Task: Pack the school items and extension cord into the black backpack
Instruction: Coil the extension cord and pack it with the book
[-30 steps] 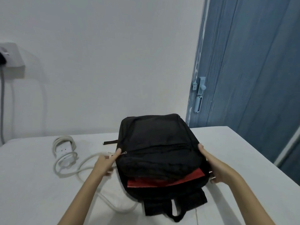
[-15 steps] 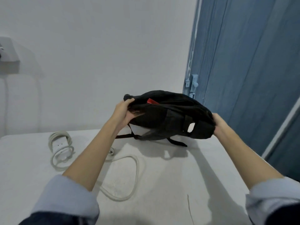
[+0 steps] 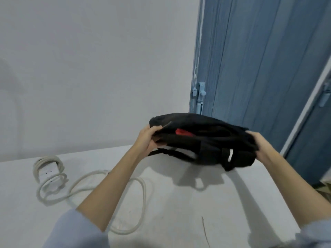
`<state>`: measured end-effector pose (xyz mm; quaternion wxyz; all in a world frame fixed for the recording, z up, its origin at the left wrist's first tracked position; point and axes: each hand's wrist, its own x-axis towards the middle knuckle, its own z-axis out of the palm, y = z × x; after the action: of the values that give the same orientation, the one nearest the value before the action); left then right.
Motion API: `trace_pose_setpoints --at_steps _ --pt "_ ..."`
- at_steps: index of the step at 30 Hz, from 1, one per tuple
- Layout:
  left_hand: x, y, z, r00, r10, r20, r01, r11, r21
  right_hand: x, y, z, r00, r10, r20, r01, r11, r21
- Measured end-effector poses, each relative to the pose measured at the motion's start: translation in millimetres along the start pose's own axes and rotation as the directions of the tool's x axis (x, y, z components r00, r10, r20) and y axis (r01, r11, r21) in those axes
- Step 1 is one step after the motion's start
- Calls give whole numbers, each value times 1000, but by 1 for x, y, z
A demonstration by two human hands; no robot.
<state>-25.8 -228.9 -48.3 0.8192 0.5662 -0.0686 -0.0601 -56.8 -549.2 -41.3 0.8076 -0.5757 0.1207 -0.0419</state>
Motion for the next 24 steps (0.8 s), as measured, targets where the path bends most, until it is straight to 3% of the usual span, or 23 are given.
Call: trace_pose_setpoints --at_steps 4,9,12,15,17,19,21,24 --pt "-9 -39 -23 985 1 -175 24 990 140 -5 38 -11 992 96 76 -86 987 -132" --pt "-30 -88 -54 974 34 -223 86 858 507 12 70 -10 981 65 -184 -146 871 -469" --pt "-35 -95 -65 986 27 -164 94 720 688 10 80 -3 963 -20 -268 -196 629 -752" --pt "-45 -105 -71 997 35 -68 40 518 854 1 83 19 952 -178 -248 -203 238 -950" --pt "-51 -109 -75 996 25 -86 68 407 911 -5 87 45 954 -261 -149 -142 47 -989" --pt "-57 -110 -87 998 37 -52 40 270 962 -16 95 76 953 -303 17 10 -24 -1000" --pt "-65 -108 -112 990 139 -10 -8 131 991 -28 110 109 915 -340 219 196 -102 -975" --pt "-92 -97 -167 909 410 -67 56 38 998 -50 147 158 783 -377 494 491 -112 -864"
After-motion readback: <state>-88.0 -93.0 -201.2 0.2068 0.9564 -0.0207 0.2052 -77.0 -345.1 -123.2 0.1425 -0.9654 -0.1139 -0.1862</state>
